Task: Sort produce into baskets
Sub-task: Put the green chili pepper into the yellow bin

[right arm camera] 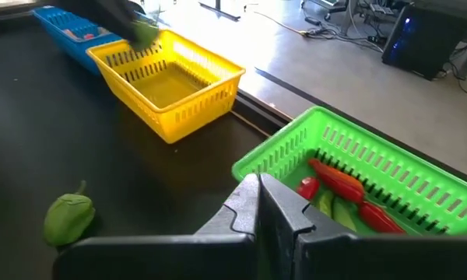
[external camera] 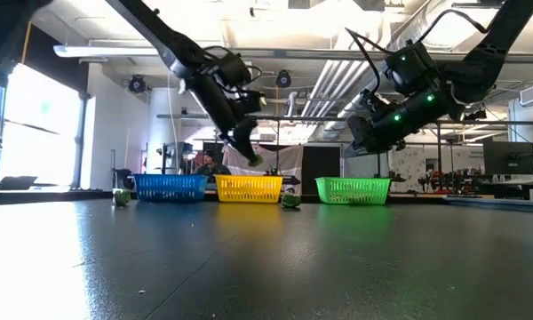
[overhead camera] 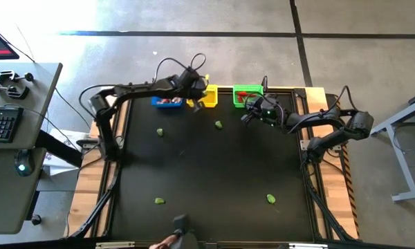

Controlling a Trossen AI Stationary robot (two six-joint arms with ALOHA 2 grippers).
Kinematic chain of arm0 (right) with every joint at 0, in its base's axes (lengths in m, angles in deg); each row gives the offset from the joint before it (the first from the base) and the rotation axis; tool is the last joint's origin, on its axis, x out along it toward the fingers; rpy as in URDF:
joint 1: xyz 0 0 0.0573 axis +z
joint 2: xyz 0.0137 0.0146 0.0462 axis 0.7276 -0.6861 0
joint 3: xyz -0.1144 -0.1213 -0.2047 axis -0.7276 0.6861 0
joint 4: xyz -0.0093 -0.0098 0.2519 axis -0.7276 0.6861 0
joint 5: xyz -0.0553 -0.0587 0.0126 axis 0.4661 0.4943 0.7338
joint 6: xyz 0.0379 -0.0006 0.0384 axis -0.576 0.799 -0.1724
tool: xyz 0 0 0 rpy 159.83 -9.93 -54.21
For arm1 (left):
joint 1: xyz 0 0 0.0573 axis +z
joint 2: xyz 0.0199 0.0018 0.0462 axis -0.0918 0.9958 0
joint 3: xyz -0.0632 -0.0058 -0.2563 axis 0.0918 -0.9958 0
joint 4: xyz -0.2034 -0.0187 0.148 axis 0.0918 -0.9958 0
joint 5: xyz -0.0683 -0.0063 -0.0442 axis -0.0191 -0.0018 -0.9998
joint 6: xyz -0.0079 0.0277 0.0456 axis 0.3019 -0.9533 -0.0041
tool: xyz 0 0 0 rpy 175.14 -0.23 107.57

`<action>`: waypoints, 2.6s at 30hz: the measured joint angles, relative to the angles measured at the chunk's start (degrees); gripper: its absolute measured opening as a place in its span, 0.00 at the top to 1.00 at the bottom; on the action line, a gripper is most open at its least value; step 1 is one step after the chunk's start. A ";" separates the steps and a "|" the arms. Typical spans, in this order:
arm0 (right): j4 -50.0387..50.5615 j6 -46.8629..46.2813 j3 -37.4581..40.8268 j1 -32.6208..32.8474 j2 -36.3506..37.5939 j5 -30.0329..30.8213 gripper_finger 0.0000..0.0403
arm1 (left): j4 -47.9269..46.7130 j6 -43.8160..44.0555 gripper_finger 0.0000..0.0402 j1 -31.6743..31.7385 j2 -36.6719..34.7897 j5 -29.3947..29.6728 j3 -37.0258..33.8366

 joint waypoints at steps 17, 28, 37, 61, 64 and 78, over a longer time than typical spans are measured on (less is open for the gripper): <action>-0.12 -1.29 0.00 0.74 0.00 0.02 1.00 | -2.03 -2.99 0.99 2.65 11.51 -10.12 11.71; -0.12 -1.29 0.00 0.74 0.00 0.03 1.00 | -3.09 -3.92 0.99 2.61 15.32 -11.54 14.86; 0.09 -1.29 0.00 0.74 0.00 0.04 1.00 | -1.12 -2.71 0.93 2.59 15.04 -12.77 15.07; 0.56 -1.15 0.00 10.44 0.02 5.16 1.00 | 21.44 1.09 0.99 1.06 2.28 -9.93 -6.02; 1.13 -1.97 0.00 14.79 0.02 5.12 1.00 | 27.65 2.26 0.98 -0.25 -3.13 -9.87 -13.61; 30.38 -32.57 -2.34 47.53 4.59 5.09 1.00 | 50.34 8.35 1.00 -8.93 -29.32 -9.66 -43.44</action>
